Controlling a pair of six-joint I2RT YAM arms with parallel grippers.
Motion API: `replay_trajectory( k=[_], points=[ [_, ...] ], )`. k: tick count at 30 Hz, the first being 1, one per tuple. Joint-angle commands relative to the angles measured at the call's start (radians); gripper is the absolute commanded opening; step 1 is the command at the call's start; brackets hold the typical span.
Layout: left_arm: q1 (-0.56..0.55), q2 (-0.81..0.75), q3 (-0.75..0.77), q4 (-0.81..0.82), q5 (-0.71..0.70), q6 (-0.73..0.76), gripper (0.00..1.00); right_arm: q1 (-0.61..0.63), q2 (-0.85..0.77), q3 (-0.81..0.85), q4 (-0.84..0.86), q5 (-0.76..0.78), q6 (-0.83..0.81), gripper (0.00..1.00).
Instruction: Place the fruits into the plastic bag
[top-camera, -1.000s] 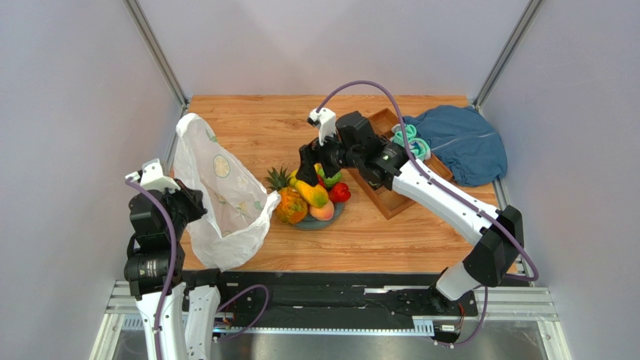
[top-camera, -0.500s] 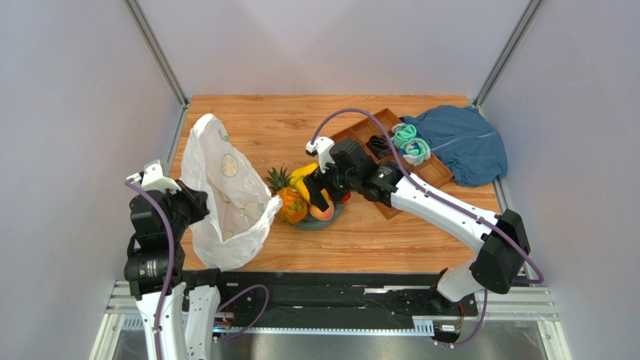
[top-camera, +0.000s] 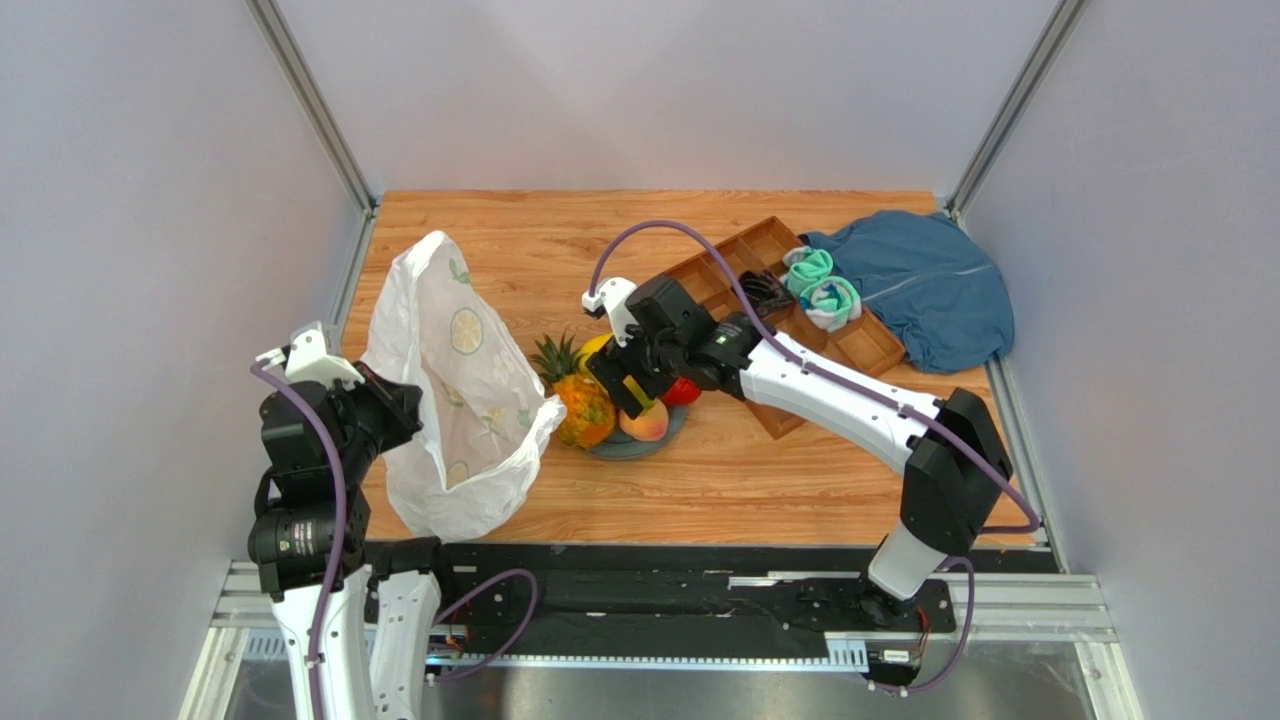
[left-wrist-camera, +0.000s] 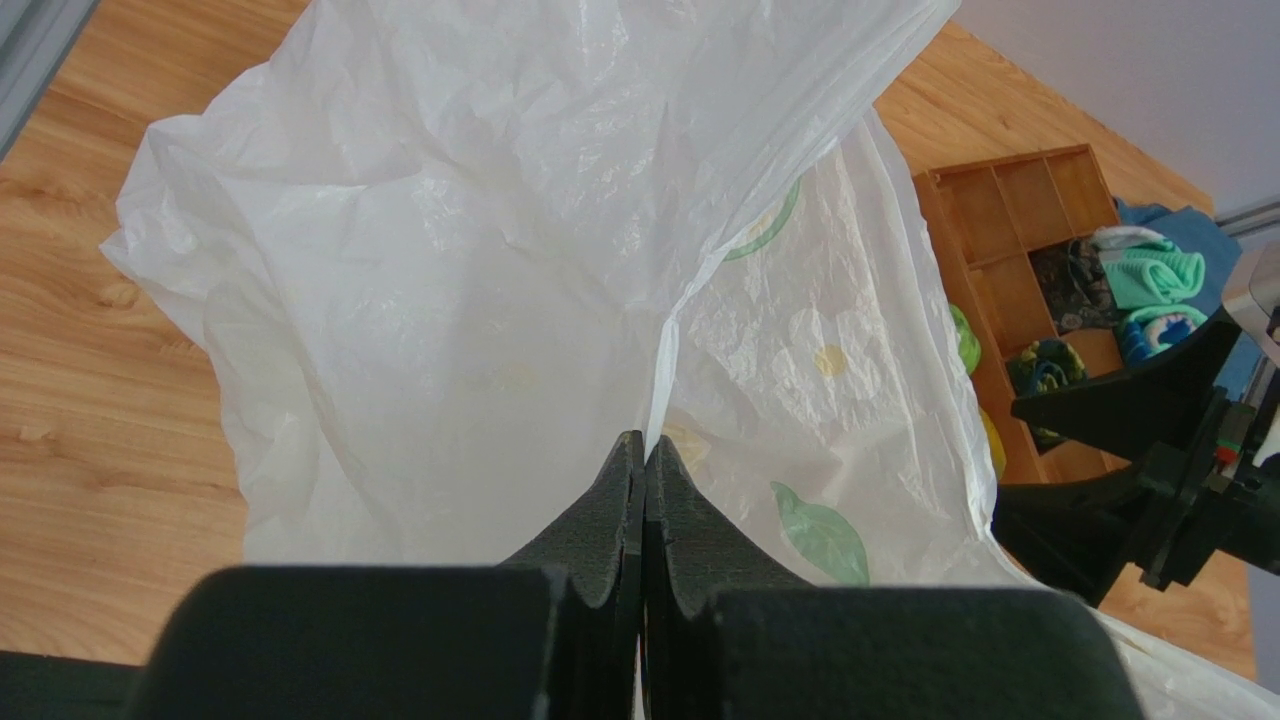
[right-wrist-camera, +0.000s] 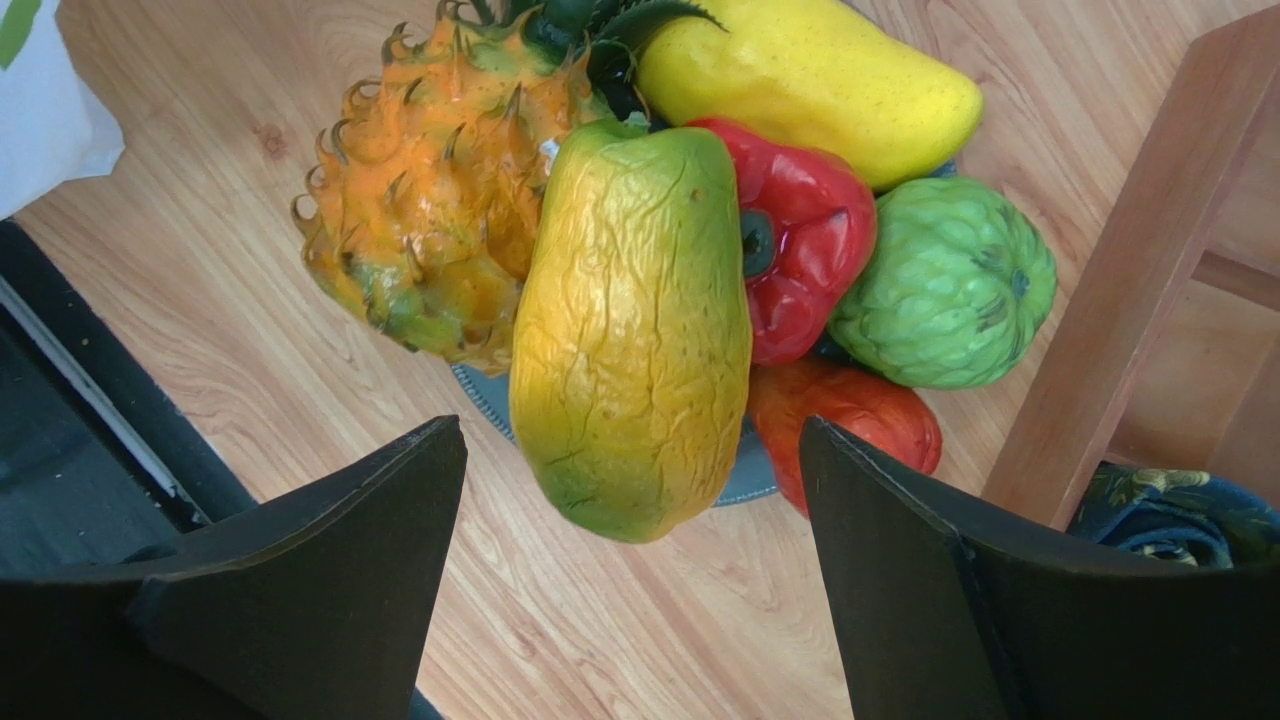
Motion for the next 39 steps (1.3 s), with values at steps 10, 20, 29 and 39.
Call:
replay_trajectory(
  k=[10,20,29,39],
  points=[
    [-0.003,-0.005,0.002,0.002,0.015,-0.010,0.00,0.005,0.074,0.076,-0.030,-0.017,-0.056,0.81],
    [-0.003,-0.020,0.000,-0.010,0.001,-0.003,0.00,0.006,0.088,0.067,-0.048,0.000,-0.070,0.57],
    [-0.003,-0.024,-0.009,-0.004,0.007,-0.006,0.00,0.005,0.026,0.061,-0.034,-0.012,-0.070,0.38],
    [-0.001,-0.023,-0.012,-0.008,0.020,0.002,0.00,0.005,-0.211,0.064,0.038,0.154,-0.078,0.32]
  ],
)
